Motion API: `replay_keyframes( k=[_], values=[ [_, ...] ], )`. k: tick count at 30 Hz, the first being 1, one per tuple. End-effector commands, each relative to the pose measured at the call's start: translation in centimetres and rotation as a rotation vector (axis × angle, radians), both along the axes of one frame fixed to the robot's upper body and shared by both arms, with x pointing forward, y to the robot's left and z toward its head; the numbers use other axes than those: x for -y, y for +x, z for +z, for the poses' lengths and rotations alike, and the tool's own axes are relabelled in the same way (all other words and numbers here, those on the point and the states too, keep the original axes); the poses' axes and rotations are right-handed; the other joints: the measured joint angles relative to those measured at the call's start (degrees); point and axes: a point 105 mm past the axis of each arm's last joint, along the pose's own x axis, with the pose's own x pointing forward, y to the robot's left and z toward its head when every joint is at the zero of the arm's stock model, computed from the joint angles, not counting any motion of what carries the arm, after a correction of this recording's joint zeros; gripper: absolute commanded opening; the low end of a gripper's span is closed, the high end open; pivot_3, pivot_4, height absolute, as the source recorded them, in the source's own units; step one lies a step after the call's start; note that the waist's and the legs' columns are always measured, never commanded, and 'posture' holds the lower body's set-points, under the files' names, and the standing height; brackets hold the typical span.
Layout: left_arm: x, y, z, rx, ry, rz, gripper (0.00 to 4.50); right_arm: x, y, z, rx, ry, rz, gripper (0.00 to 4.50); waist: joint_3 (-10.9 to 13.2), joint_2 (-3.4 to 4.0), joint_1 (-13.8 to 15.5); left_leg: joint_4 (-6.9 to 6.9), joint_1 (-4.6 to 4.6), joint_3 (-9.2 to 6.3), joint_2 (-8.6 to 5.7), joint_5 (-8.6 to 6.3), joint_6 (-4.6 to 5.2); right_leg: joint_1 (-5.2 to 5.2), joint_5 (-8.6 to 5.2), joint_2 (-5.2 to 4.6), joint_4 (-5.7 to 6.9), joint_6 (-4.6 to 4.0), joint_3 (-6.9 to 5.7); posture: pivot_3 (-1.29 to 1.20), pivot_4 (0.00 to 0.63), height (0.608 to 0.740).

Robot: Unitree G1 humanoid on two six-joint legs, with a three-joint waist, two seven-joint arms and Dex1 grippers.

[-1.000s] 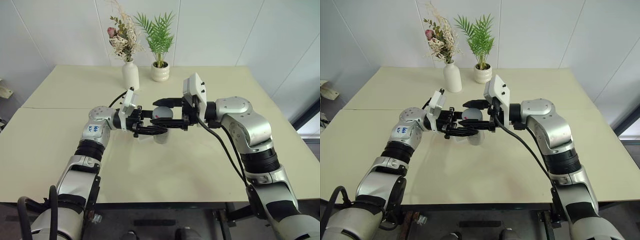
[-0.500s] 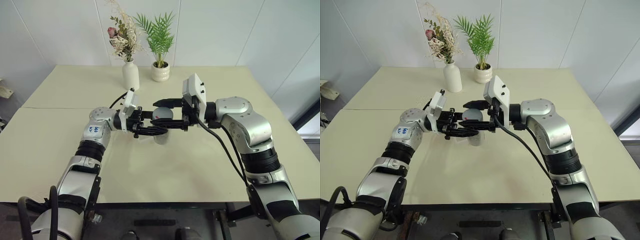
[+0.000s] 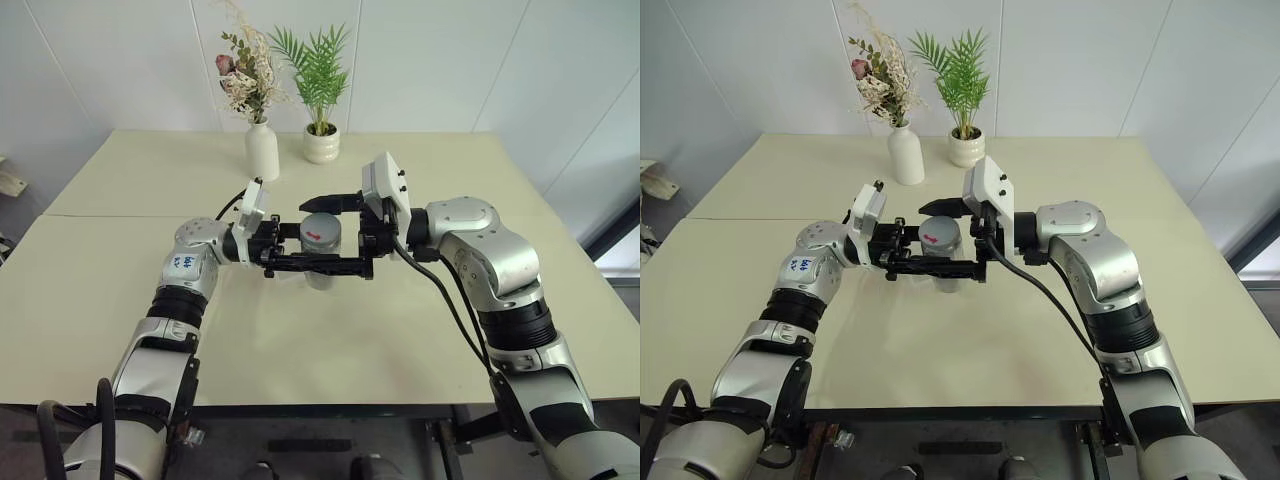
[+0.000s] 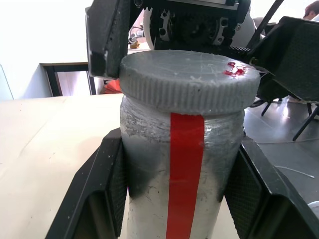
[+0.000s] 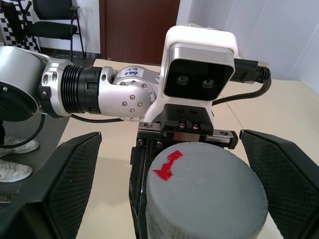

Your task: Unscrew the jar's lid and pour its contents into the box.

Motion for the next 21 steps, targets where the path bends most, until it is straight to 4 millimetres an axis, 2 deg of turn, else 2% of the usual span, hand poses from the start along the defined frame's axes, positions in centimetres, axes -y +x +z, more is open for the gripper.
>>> replay_keyframes(
  k=[1,15,21],
  values=[
    [-0.9,0.8,0.1,-0.038,-0.018,0.067,2.27,-1.9,-4.2,2.0,0.120,0.022,0.237,4.50,0.0,0.00,0.0,0.00,0.00,0.00,0.00,0.00,0.00,0.00,0.00,0.00,0.01,0.00,0.00,0.00,0.150,0.740],
    [-0.7,0.4,0.6,-0.016,-0.024,0.056,2.27,-1.3,-2.3,1.6,0.081,0.003,0.151,4.50,0.0,0.01,-0.1,0.01,0.01,0.00,0.00,0.00,0.00,0.00,0.00,0.00,0.02,0.00,0.00,0.00,0.150,0.740],
    [-0.6,0.2,0.5,-0.011,-0.024,0.050,2.27,-1.2,-1.2,2.2,0.037,0.004,0.115,4.50,0.0,0.02,-0.1,0.02,0.01,0.00,0.00,0.00,0.00,-0.01,0.00,0.01,0.06,0.00,0.01,0.00,0.150,0.740]
  ],
)
